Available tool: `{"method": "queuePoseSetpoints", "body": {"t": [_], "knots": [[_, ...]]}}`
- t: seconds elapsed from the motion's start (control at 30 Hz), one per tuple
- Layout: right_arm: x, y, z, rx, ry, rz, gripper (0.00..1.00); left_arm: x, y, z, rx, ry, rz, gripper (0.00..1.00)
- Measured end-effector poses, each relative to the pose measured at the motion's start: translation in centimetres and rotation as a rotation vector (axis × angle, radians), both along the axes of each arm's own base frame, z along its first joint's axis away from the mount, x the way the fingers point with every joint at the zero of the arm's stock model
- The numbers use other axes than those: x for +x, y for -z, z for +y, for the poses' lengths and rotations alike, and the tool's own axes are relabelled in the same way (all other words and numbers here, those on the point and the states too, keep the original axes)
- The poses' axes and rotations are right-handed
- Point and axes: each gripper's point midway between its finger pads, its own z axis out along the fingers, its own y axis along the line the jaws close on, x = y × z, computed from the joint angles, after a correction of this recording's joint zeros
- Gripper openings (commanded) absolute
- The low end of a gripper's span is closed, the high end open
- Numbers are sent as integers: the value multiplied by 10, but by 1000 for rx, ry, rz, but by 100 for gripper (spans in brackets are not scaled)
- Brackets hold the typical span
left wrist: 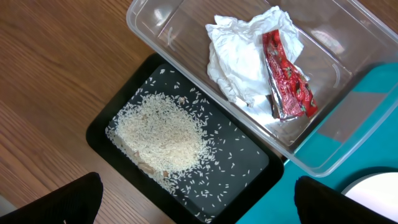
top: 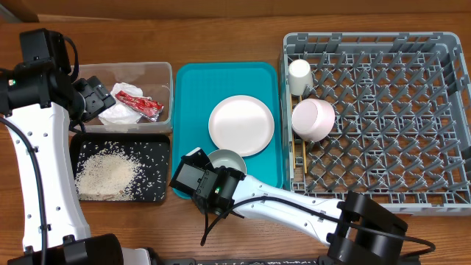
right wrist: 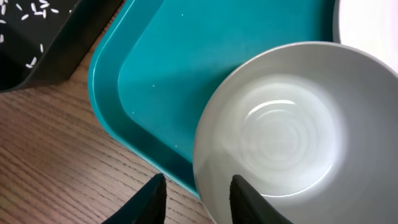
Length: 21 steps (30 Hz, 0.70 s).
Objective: Sort waste into correct bins and load items into the dishwasher
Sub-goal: 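Lower right gripper into the grey bowl and grip its rim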
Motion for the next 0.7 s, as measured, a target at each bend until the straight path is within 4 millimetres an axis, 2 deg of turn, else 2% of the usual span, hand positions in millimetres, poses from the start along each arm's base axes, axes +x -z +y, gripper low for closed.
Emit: {"method": "queuePoseSetpoints", "body": {"t": [0.17,0.4,0.53,0.7], "knots": [[0,1,0,-2,1,-2,30,0,0,0,0,0,0,100],[-2,11,-3,-31,-2,19,28,0,0,0,0,0,0,100],[-3,20,-5,-55,-1,31,24,0,0,0,0,0,0,100],[-4,25,-6,-64,-4,37,14,0,0,0,0,0,0,100]]}}
